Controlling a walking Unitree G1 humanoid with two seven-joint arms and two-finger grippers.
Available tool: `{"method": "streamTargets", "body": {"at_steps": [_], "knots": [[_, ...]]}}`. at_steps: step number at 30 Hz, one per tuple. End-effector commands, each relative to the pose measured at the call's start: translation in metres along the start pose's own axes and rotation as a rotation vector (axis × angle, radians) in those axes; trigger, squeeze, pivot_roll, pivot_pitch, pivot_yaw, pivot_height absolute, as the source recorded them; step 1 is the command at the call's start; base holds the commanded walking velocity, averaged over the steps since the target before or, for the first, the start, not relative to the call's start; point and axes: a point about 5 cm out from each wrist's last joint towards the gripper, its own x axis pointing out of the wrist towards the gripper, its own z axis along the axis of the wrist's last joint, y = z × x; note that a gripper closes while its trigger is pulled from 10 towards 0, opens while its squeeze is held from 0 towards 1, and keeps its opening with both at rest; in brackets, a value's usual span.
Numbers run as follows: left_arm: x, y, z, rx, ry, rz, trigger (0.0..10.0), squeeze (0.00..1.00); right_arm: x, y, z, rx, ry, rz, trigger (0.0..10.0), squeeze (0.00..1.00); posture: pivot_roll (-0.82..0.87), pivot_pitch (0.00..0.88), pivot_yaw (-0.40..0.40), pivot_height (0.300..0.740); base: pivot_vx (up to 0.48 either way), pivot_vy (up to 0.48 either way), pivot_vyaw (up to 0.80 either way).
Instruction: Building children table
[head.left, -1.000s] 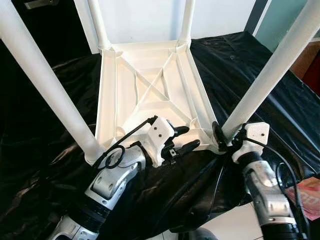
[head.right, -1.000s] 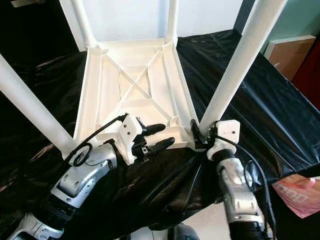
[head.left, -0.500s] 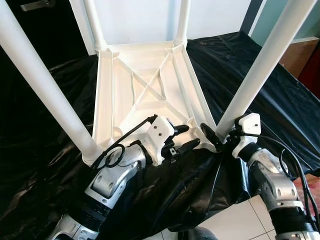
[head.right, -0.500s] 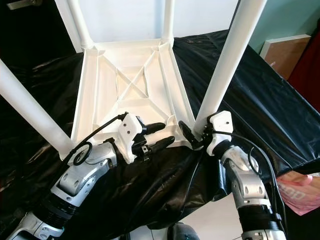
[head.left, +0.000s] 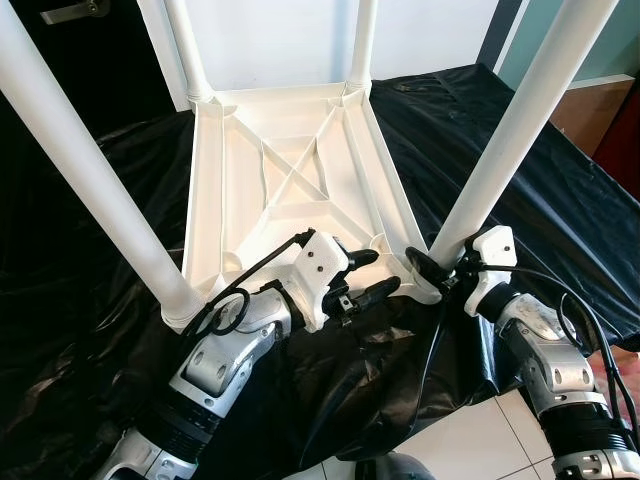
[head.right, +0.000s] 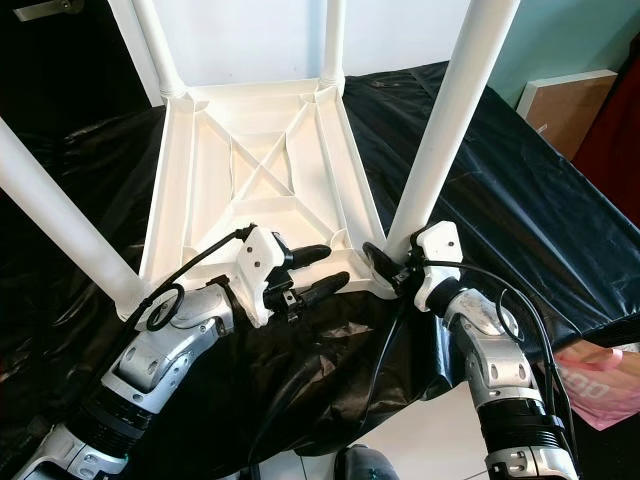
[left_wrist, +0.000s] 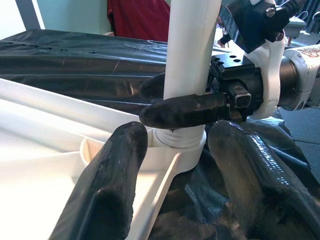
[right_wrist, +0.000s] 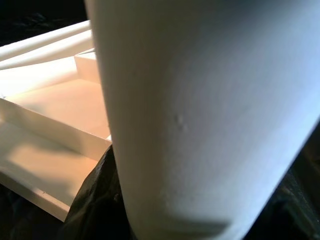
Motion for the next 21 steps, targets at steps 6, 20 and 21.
{"method": "streamTargets", "body": {"at_steps": [6,20,21], "knots": [[-0.001,-0.006,0.000,0.005,0.007,-0.087,10.0,0.00,-0.008,0.010,-0.012,0.047,0.031,-0.124,10.0,0.00,-0.02,0.130,-0.026,0.740,0.000,0.000,0.00],[0.000,-0.007,-0.002,0.006,0.014,-0.099,10.0,0.00,-0.006,0.022,-0.013,0.092,0.021,-0.556,10.0,0.00,-0.03,0.132,-0.026,0.740,0.000,0.000,0.00],[0.000,-0.007,-0.002,0.012,0.018,-0.100,10.0,0.00,-0.005,0.025,-0.014,0.105,0.029,-0.632,10.0,0.00,-0.02,0.132,-0.029,0.740,0.000,0.000,0.00]]}}
